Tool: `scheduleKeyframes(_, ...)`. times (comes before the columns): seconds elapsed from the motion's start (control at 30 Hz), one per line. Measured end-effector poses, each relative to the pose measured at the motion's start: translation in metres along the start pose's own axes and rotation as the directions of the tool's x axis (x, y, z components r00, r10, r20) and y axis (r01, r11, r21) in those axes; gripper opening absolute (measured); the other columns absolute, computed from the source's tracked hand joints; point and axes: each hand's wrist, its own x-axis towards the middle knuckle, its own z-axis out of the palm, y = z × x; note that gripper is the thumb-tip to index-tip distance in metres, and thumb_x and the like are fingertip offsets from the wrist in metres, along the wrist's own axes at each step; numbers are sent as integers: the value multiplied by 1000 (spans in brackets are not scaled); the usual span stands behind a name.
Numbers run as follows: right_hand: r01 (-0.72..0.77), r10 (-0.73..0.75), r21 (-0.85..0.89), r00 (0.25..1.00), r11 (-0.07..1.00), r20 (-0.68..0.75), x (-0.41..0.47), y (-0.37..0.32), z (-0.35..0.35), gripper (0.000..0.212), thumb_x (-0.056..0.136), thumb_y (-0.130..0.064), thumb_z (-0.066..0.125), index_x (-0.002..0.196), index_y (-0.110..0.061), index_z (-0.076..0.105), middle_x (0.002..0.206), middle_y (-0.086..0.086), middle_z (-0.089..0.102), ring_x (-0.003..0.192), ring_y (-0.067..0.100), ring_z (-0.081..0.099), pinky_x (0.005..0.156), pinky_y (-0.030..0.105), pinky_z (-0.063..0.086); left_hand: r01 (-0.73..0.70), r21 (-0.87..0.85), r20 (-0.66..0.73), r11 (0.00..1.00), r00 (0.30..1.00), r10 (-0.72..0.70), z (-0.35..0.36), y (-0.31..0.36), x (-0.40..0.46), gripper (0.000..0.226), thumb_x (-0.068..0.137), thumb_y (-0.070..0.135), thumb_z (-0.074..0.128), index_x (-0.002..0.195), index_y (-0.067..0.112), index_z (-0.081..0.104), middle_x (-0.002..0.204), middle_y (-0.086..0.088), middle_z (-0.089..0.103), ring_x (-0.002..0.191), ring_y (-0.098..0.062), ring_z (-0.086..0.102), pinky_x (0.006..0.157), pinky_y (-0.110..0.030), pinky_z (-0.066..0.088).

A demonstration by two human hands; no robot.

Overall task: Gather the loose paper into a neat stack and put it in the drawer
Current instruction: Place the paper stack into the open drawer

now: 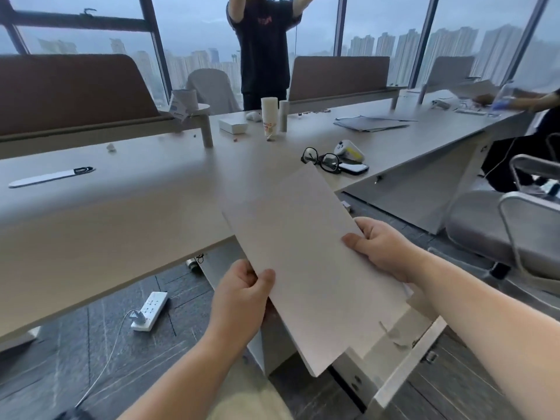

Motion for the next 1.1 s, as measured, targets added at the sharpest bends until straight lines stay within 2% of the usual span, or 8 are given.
scheduleKeyframes(0.23, -43, 45, -87, 999, 995, 16, -6, 39, -46, 19, 104, -17, 60, 122, -17, 65, 113, 12, 77, 102, 36, 75, 90, 51, 61, 46, 59, 69, 997, 996, -50, 47, -19, -6, 33, 99, 12, 66, 126, 25, 51, 97, 3, 78, 76, -17, 77, 64, -35, 64)
scheduleKeyframes(0.37, -54, 56, -130, 998, 990, 12, -5, 53, -59, 19, 100, -24, 65, 118, -18, 68, 112, 15, 77, 105, 43, 72, 93, 61, 57, 69, 139, 107, 988, 991, -84, 66, -29, -3, 28, 101, 11, 61, 108, 38, 54, 91, 5, 79, 73, -15, 75, 71, -43, 64)
scheduleKeyframes(0.53, -61, 64, -211, 998, 976, 8, 1, 64, -66, 22, 89, -39, 65, 107, -28, 70, 105, 8, 79, 100, 37, 75, 93, 60, 57, 95, 212, 149, 973, 980, -129, 76, -35, 3, 27, 100, 14, 61, 100, 40, 56, 88, 7, 77, 69, -22, 74, 77, -51, 61)
scheduleKeyframes(0.67, -90, 93, -204, 996, 975, 2, 7, 72, -72, 13, 101, -22, 63, 112, -18, 69, 107, 14, 77, 99, 37, 75, 92, 56, 58, 83, 295, 239, 952, 958, -158, 80, -34, 5, 30, 99, 18, 62, 103, 46, 53, 106, 16, 69, 66, -17, 72, 68, -40, 62)
scheduleKeyframes(0.8, -138, 142, -135, 990, 981, 18, 13, 82, -78, 13, 104, -12, 58, 114, -13, 67, 109, 18, 77, 90, 28, 74, 88, 49, 59, 18, 434, 343, 901, 921, -183, 79, -37, 7, 54, 92, 34, 67, 137, 51, 43, 128, 25, 57, 98, -19, 73, 81, -38, 61)
scheduleKeyframes(0.93, -184, 188, -142, 982, 973, 13, 19, 91, -78, 12, 104, -12, 58, 109, -16, 68, 105, 16, 78, 85, 25, 75, 81, 43, 61, -90, 525, 364, 846, 922, -128, 77, -40, 6, 58, 94, 34, 65, 146, 42, 40, 135, 26, 56, 121, -9, 60, 98, -29, 44)
scheduleKeyframes(1.03, -216, 220, -155, 975, 964, 11, 21, 93, -79, 11, 104, -13, 58, 109, -17, 68, 104, 14, 78, 82, 23, 75, 74, 37, 61, -147, 618, 379, 772, 916, -129, 77, -47, 5, 67, 95, 40, 60, 154, 41, 31, 152, 22, 48, 123, -14, 61, 101, -33, 47)
scheduleKeyframes(1.1, -225, 228, -164, 974, 960, 0, 22, 95, -80, 11, 104, -13, 59, 110, -16, 68, 105, 15, 78, 82, 24, 75, 74, 37, 62, -195, 698, 382, 689, 915, -127, 78, -50, 2, 70, 97, 42, 55, 159, 38, 24, 159, 16, 42, 133, -16, 55, 103, -36, 47)
